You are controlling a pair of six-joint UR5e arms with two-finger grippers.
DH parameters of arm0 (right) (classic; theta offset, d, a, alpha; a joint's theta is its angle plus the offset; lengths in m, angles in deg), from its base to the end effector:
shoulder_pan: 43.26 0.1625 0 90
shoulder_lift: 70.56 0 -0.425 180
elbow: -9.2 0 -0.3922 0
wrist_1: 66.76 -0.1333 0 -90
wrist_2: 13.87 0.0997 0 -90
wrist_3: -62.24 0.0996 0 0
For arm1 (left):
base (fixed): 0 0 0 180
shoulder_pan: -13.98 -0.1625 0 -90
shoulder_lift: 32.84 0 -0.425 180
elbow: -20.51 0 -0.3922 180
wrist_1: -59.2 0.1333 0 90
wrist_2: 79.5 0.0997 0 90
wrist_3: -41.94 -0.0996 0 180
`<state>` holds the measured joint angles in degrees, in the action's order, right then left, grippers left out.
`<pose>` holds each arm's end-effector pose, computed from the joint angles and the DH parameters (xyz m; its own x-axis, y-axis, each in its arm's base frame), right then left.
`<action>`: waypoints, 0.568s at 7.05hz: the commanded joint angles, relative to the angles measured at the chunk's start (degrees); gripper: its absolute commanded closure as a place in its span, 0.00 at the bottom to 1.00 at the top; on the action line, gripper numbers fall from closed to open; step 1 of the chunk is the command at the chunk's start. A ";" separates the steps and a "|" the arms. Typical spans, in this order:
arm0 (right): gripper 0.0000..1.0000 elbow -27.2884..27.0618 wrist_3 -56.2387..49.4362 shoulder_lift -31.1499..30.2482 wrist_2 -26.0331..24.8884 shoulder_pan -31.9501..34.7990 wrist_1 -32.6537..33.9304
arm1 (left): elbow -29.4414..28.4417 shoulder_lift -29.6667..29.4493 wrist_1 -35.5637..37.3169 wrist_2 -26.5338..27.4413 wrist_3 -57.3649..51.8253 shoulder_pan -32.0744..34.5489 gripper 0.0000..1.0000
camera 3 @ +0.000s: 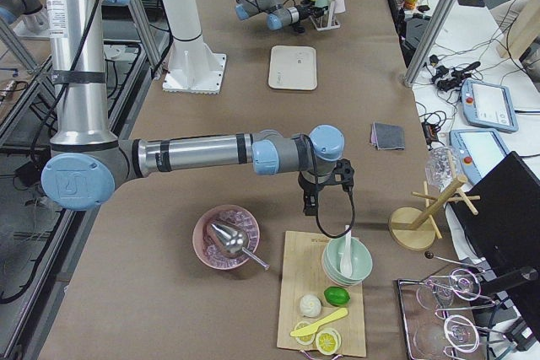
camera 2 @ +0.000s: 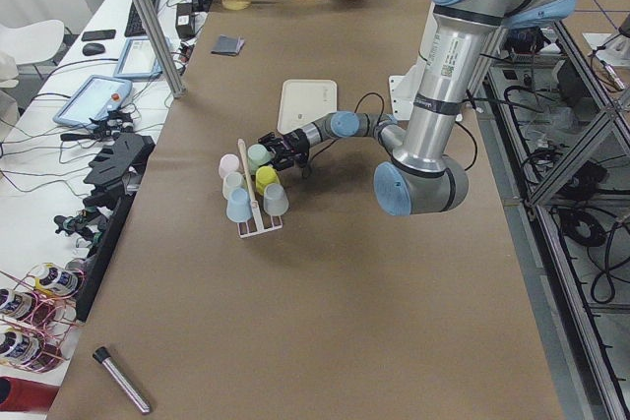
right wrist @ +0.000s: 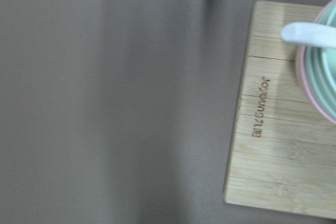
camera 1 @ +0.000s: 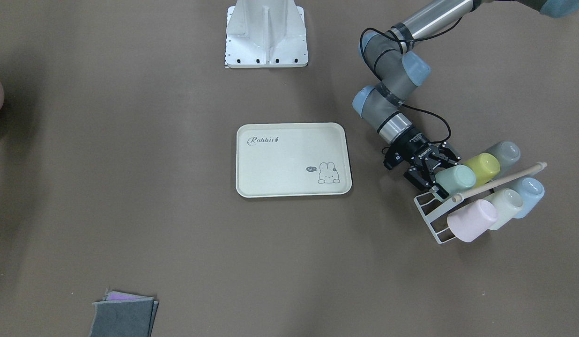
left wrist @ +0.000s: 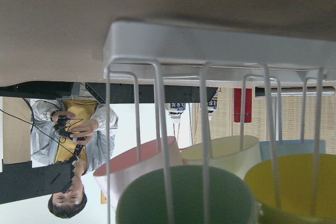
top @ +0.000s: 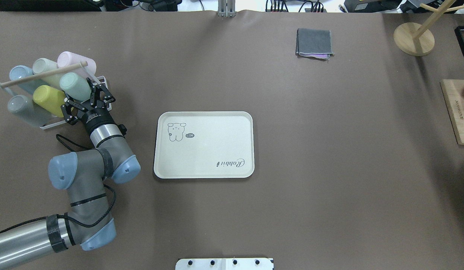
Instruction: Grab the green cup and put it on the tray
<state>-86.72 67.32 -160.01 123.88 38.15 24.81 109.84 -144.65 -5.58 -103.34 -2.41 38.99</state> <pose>-0.0156 -0.5021 0.6015 0.6660 -0.0751 0.7422 0.0902 0.9957 0.0198 0.4673 -0.4656 0.4629 -0.5519 0.5764 0.6027 -0.7246 0.0263 -0.6887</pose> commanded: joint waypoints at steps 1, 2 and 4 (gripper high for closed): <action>0.00 -0.93 -10.20 -0.02 -0.65 6.10 11.29 | 4.78 2.37 0.54 1.24 -1.68 0.48 1.00; 0.00 -1.02 -14.44 -0.01 -0.65 8.47 15.88 | 8.19 4.47 0.54 4.81 -7.09 0.92 1.00; 0.00 -1.02 -15.27 -0.45 -2.74 9.90 17.77 | 17.77 7.55 0.19 5.55 -13.28 1.62 1.00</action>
<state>-87.69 52.92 -160.22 122.64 47.26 41.34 122.44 -138.81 -5.22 -98.39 -12.27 40.24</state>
